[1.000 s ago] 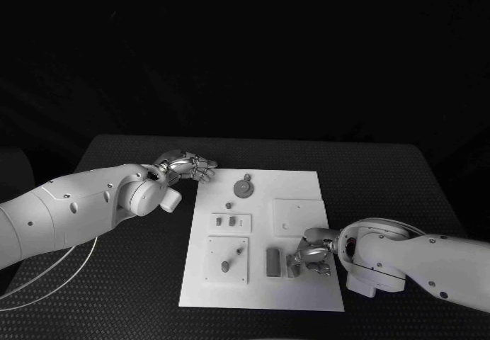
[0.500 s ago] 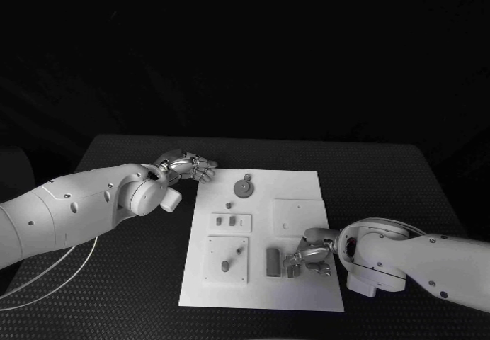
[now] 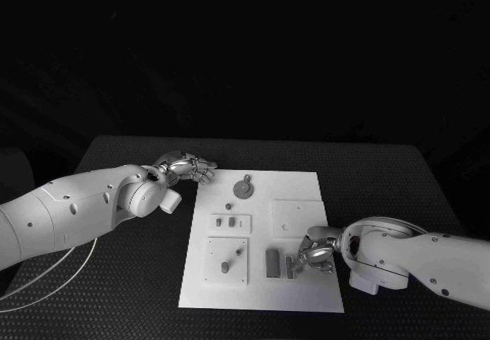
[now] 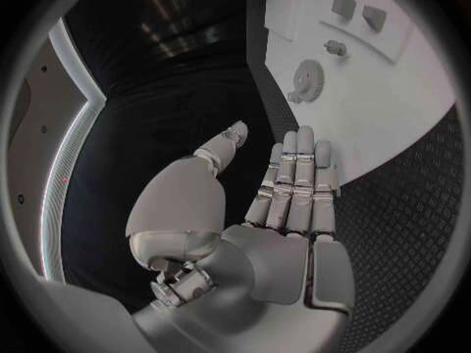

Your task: Assemble the parts on the task board

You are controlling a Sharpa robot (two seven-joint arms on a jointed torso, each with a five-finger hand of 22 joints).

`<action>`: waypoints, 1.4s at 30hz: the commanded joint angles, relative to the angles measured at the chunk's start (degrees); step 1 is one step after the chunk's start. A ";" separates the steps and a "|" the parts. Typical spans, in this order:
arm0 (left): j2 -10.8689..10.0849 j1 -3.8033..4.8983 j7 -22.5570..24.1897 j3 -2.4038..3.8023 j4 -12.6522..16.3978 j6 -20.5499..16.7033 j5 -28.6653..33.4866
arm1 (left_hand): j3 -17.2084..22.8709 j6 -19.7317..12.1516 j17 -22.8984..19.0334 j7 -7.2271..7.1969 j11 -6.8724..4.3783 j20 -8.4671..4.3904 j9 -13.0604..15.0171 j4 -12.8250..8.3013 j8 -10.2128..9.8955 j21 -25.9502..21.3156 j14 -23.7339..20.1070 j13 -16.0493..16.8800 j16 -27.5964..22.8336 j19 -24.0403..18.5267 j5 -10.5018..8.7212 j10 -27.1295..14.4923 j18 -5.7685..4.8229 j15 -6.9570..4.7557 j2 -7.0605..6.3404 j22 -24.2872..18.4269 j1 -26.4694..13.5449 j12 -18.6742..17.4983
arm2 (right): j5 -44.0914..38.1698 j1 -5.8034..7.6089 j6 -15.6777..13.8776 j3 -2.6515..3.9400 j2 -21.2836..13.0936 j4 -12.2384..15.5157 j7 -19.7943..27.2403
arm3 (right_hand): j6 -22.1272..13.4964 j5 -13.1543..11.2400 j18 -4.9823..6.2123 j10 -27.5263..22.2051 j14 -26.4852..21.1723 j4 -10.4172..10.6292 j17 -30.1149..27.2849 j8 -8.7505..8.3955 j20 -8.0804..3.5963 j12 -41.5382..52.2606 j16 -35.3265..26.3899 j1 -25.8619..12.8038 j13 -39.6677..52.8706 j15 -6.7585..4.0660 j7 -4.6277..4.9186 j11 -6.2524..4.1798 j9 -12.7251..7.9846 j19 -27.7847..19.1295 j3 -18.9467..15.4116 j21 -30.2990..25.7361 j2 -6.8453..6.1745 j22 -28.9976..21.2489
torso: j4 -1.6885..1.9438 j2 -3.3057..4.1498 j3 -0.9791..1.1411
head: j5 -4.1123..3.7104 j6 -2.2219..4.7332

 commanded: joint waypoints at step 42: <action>8.66 1.47 7.35 0.47 -18.20 0.72 12.45 | -5.91 -7.21 -1.76 -5.58 -2.43 4.30 -2.58 -1.08 -2.45 -11.73 -17.78 -7.04 -14.39 -12.04 -3.01 -12.49 -2.49 1.42 -1.89 -2.03 -6.22 -7.04 | 33.28 -0.31 -3.38 16.38 22.22 -50.89 39.47 | -17.27 10.23 -6.62 -22.37 -31.30 -6.71 -29.50 -3.96 12.54 -47.55 -48.46 1.65 -41.48 16.16 4.57 11.15 -1.67 -36.92 -15.54 -37.45 6.57 -16.42 | -0.05 -5.59 0.66 | -2.81 16.78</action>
